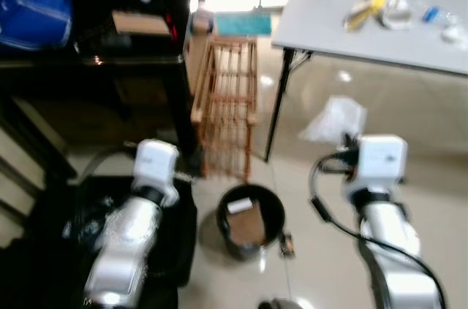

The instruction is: Picking trash to rubbish bin

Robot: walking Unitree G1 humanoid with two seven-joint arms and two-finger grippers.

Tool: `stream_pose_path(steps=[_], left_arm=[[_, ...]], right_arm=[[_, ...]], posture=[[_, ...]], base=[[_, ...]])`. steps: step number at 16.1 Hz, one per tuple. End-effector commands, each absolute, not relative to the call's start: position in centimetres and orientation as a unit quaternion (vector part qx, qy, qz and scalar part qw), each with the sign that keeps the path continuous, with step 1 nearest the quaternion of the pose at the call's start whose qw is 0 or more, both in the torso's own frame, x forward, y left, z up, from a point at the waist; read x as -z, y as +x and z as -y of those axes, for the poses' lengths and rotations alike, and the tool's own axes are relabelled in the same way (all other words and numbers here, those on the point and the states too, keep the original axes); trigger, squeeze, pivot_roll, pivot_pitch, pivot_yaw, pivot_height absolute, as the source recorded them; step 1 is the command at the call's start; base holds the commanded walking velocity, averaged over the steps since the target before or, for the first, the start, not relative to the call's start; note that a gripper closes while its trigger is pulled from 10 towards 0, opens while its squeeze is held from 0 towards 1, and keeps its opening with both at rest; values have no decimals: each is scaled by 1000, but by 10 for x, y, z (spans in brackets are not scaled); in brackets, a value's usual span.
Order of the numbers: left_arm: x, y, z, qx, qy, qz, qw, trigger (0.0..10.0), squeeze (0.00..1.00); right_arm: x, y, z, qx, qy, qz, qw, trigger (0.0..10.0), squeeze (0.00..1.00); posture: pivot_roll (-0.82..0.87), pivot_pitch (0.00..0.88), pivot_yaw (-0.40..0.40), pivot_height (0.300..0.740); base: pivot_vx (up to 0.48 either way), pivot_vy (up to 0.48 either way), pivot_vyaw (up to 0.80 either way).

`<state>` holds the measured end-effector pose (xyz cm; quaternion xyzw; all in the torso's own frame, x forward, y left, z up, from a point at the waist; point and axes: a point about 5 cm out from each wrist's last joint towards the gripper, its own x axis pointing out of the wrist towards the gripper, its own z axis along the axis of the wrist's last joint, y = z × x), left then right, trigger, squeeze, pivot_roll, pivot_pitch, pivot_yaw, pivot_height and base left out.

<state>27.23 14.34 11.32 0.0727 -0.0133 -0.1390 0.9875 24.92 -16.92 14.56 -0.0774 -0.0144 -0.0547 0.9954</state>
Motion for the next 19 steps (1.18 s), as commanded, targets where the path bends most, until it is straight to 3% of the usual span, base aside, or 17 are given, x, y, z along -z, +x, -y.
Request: stream_pose_path(steps=[1, 9, 19], left_arm=[[-115, 272, -151, 132, 83, 17, 988, 10000, 0], [-114, 269, -150, 134, 79, 18, 988, 10000, 0], [-115, 270, -148, 139, 83, 21, 987, 10000, 0]], right_arm=[[-149, 249, 165, 50, -74, 23, 996, 10000, 0], [-147, 248, 162, 41, -60, 17, 997, 10000, 0], [-146, 249, 161, 40, -58, 17, 997, 10000, 0]], posture=[[-27, 90, 30, 740], [-24, 97, 25, 740], [-24, 97, 27, 740]], base=[[352, 0, 0], [0, 0, 0], [0, 0, -716]])
